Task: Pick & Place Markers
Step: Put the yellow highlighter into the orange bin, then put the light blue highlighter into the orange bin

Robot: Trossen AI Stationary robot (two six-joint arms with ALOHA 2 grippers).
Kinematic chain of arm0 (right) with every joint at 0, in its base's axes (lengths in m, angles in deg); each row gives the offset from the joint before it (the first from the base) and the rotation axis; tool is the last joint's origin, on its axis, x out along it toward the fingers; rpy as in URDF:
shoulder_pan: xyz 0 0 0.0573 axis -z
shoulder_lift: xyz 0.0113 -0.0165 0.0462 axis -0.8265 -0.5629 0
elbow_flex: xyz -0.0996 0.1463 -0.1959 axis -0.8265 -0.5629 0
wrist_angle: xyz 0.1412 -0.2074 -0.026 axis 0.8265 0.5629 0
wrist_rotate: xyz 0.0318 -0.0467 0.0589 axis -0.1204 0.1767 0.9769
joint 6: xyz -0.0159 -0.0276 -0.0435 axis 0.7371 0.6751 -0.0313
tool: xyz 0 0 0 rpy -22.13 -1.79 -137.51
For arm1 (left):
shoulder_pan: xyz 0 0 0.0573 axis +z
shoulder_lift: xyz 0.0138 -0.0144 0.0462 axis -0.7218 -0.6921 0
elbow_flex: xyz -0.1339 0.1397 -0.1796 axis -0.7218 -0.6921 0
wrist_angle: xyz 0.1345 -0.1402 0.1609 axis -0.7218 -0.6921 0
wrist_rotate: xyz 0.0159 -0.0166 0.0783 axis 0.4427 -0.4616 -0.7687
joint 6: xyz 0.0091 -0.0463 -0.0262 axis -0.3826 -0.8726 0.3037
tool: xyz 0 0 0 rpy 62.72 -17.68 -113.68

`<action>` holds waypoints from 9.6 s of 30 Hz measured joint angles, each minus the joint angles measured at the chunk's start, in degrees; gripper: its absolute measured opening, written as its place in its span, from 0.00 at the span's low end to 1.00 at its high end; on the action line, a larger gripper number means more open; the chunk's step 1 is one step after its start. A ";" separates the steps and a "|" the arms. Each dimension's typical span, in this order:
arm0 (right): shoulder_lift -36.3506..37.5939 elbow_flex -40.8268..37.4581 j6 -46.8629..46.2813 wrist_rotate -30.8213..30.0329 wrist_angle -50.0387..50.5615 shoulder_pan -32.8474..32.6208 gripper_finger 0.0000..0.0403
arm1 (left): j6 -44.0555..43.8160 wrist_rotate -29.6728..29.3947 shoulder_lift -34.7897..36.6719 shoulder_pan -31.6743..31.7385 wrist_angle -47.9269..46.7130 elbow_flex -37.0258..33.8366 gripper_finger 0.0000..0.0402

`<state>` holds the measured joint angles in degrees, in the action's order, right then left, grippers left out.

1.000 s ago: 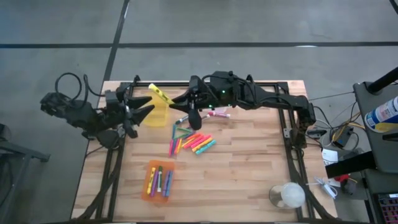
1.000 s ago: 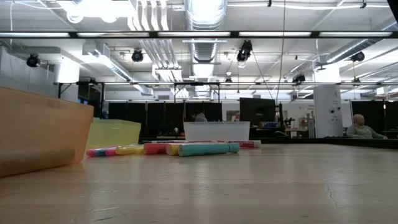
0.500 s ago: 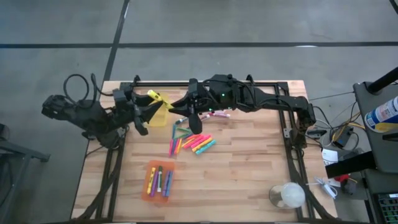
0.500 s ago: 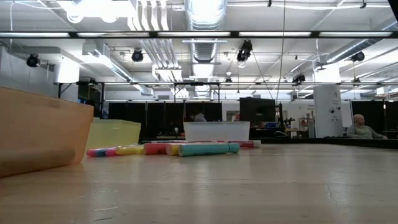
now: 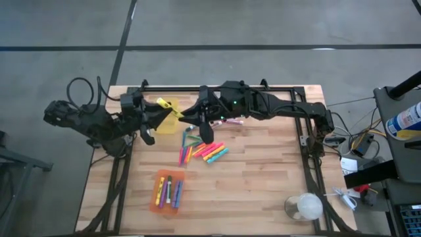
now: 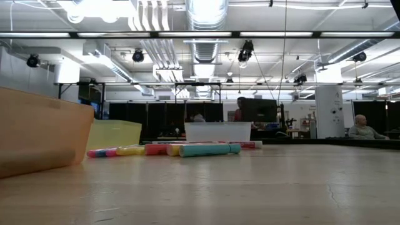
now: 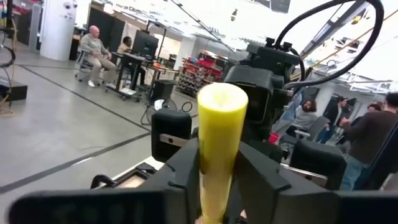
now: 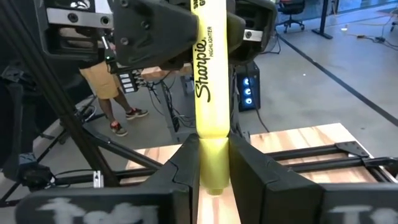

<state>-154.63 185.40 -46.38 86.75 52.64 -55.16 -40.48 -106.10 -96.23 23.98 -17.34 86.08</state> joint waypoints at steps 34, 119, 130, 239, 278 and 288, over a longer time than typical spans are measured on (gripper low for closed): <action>0.04 -4.68 5.68 -6.75 44.20 -0.81 0.46 | -65.54 27.38 -5.16 -2.55 -39.51 -6.22 0.17; -0.35 -43.89 20.00 -2.25 14.51 0.40 0.32 | -24.47 12.25 8.85 -9.40 -15.81 0.04 0.48; -0.31 -47.81 22.59 -2.12 9.50 0.13 0.32 | -24.51 11.08 8.90 -9.40 -15.52 0.04 0.48; -0.66 -9.52 1.73 -0.81 9.17 -4.33 0.13 | -4.40 -0.36 8.39 -9.38 -17.55 0.00 0.48; -0.65 -9.79 -3.68 -5.40 -15.12 -4.37 0.13 | -6.73 -2.25 7.62 -9.35 -16.34 -1.62 0.48; -1.21 -9.82 -5.08 -5.28 -16.30 -4.37 0.13 | -5.41 -3.34 3.84 -8.15 -11.08 -1.92 0.48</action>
<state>-155.84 175.59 -51.46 81.46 36.34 -59.54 -45.88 -109.44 -92.39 15.84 -28.42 84.16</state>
